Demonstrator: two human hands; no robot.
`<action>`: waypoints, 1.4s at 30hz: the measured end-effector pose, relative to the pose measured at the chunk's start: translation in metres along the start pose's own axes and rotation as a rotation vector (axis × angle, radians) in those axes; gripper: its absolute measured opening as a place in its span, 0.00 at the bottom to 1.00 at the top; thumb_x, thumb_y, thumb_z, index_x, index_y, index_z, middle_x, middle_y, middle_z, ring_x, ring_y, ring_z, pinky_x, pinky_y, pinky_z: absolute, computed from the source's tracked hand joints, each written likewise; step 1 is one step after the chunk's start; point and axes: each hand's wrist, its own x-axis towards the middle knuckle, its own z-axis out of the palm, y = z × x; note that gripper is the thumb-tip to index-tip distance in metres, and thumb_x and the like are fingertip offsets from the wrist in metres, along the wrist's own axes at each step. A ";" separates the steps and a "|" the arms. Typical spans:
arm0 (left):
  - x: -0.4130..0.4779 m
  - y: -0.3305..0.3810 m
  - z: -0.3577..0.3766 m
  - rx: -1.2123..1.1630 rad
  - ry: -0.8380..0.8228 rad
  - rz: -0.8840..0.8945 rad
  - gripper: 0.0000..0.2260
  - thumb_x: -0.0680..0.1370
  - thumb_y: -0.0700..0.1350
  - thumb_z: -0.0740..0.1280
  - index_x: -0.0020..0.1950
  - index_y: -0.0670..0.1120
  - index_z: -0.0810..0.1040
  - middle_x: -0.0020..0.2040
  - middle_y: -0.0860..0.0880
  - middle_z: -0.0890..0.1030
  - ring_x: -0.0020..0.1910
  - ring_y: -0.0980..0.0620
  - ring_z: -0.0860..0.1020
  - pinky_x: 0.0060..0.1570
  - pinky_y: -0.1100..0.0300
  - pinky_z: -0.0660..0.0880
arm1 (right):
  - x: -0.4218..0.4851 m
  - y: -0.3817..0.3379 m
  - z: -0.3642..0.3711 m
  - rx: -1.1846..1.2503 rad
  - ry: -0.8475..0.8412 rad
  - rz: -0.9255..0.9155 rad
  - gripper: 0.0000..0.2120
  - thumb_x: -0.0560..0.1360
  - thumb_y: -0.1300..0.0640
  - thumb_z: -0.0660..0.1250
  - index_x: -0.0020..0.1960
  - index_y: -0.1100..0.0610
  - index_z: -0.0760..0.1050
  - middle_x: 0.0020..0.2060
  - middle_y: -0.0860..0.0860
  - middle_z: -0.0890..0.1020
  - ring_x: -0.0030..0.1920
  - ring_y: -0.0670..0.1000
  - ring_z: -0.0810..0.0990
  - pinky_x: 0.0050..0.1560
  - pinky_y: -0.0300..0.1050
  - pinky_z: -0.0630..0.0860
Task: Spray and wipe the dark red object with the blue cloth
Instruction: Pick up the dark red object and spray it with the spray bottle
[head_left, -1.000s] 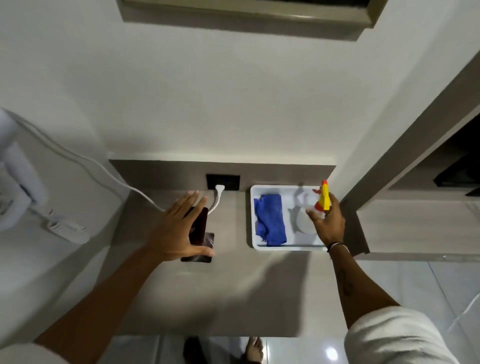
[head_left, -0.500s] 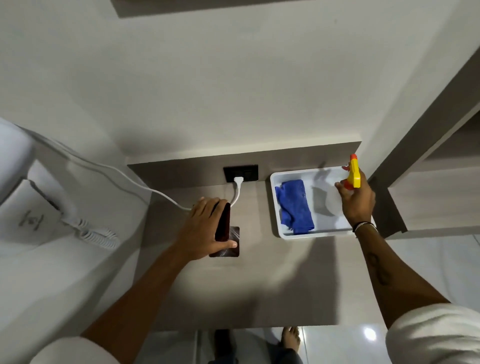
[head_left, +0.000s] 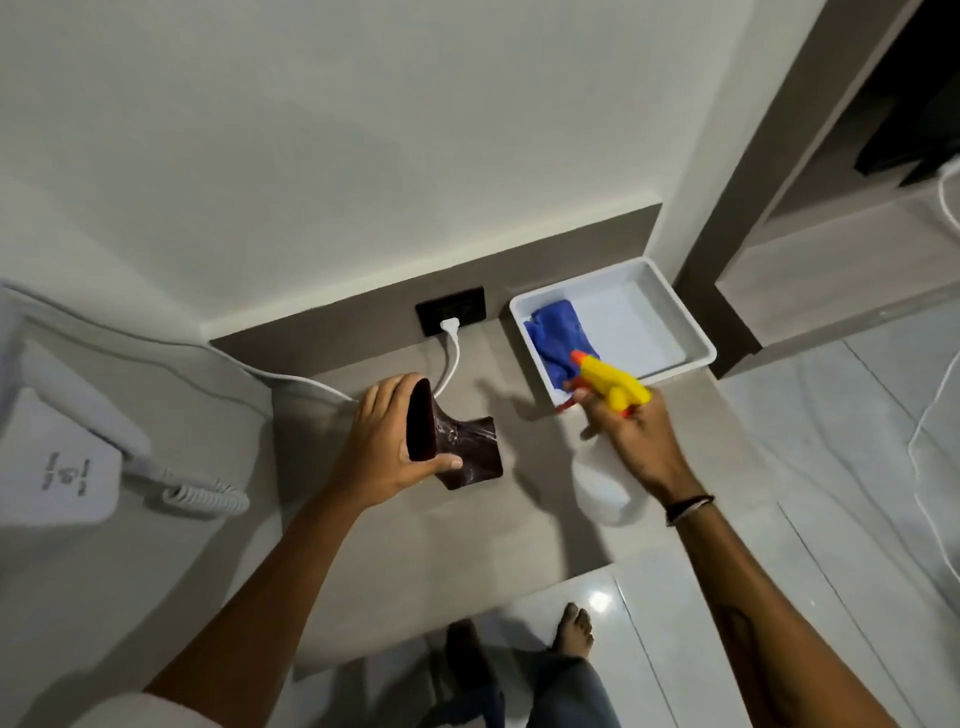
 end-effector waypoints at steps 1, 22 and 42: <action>-0.002 -0.002 -0.001 -0.021 0.015 0.004 0.51 0.65 0.78 0.70 0.77 0.46 0.65 0.70 0.48 0.72 0.67 0.48 0.70 0.68 0.50 0.70 | -0.008 0.004 0.012 0.006 -0.061 0.027 0.20 0.83 0.60 0.71 0.71 0.42 0.81 0.56 0.53 0.89 0.51 0.49 0.89 0.38 0.51 0.85; 0.006 -0.005 -0.020 -0.031 -0.064 0.086 0.51 0.62 0.73 0.75 0.73 0.41 0.70 0.66 0.43 0.76 0.64 0.45 0.74 0.65 0.48 0.74 | -0.009 0.027 0.092 -0.403 -0.421 0.049 0.19 0.83 0.45 0.70 0.73 0.46 0.80 0.61 0.48 0.88 0.59 0.53 0.86 0.61 0.56 0.83; -0.003 -0.006 -0.025 -0.086 0.011 -0.231 0.51 0.58 0.75 0.74 0.73 0.48 0.69 0.66 0.48 0.76 0.63 0.51 0.73 0.58 0.55 0.72 | -0.015 0.049 0.066 -0.389 -0.233 0.241 0.17 0.83 0.47 0.70 0.70 0.50 0.83 0.49 0.45 0.86 0.40 0.43 0.82 0.46 0.43 0.80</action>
